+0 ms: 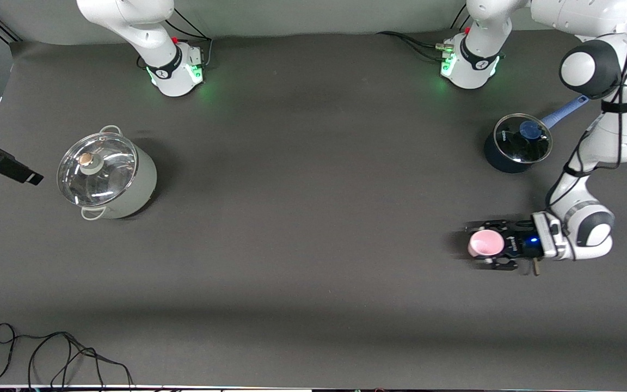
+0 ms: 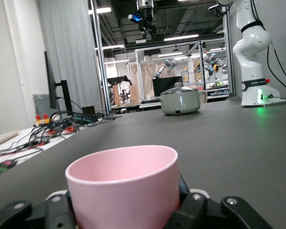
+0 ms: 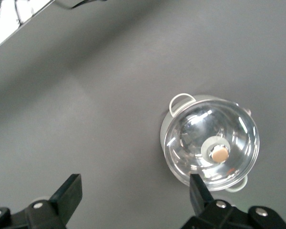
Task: Transfer pink cup from left to right arm
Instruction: 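Carry the pink cup with the left gripper toward the table middle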
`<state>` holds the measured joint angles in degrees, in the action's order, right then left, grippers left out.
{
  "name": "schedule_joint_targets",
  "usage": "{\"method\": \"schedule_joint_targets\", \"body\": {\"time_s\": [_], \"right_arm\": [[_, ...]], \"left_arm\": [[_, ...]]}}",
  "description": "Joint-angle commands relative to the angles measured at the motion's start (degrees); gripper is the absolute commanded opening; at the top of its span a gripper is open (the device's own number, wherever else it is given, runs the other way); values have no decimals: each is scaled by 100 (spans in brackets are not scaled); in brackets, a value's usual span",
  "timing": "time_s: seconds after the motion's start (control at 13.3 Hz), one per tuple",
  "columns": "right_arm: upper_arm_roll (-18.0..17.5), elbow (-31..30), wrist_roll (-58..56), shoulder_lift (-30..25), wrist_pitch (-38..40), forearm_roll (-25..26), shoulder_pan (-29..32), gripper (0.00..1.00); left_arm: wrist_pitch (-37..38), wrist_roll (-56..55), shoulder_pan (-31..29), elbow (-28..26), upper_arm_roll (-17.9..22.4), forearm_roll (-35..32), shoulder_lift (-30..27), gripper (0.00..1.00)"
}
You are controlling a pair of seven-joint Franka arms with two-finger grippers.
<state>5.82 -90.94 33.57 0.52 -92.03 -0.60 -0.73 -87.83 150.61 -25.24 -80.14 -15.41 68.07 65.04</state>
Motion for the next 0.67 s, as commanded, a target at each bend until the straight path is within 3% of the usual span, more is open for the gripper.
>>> {"method": "schedule_joint_targets", "body": {"time_s": [0.0,0.3,0.45,0.6], "right_arm": [[86,76,439,-17,71,-89,-15,100],[86,85,431,-8,18,-89,-32,100],[86,85,431,0,9,-89,-41,100],[78,85,431,9,-8,-98,-59,100]], "left_arm": [[-566,39,387,139,-514,197,44,0],[-2128,22,1230,331,-1261,934,35,0],[-3042,13,1660,402,-1604,1619,27,0],[-3808,-40,2082,726,-1799,1779,26,0]]}}
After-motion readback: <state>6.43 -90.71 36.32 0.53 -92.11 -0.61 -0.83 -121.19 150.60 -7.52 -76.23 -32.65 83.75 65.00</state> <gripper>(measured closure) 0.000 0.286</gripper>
